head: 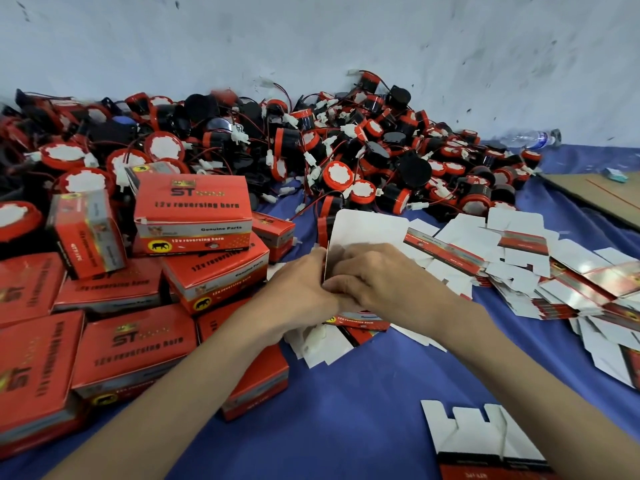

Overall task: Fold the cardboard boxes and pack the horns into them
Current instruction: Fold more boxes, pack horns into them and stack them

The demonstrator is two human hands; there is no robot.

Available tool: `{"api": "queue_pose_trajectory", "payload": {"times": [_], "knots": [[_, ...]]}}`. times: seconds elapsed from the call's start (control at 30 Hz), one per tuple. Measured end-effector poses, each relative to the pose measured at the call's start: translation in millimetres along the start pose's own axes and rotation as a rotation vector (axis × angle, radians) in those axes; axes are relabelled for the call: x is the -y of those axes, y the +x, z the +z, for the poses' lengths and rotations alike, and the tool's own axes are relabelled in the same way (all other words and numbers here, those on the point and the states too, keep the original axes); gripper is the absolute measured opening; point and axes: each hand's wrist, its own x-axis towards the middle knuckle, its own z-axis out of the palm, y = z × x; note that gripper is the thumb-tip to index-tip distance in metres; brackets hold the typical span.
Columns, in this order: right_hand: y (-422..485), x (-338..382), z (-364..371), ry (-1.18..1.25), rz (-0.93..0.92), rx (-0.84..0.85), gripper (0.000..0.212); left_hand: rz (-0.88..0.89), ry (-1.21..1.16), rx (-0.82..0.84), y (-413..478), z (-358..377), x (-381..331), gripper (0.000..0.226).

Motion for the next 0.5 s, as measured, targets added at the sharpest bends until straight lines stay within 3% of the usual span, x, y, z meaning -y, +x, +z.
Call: {"api": "queue_pose_trajectory", "payload": {"times": [0.13,0.27,0.4,0.5], "knots": [[-1.9,-4.2,-1.6,0.041,0.07,-0.034,0.021,0.016,-0.201,0.059,-1.3,-5.3,0.7,0.072],[-0.6,-1.3,-1.2,0.018,0.091,-0.077,0.012,-0.091,-0.35,-0.001,9.1,-9.9,-1.3,0.015],[-0.5,-0.6,-1.0,-0.089,0.103,-0.036,0.019,-0.057,-0.332,0.086,7.5,-11.7,-1.8,0.032],[-3.4,-6.3,-10.5,0.043,0.093,0.162,0.016,-0.077,-0.375,0.096,2.0,-14.3,-9.5,0.026]]}}
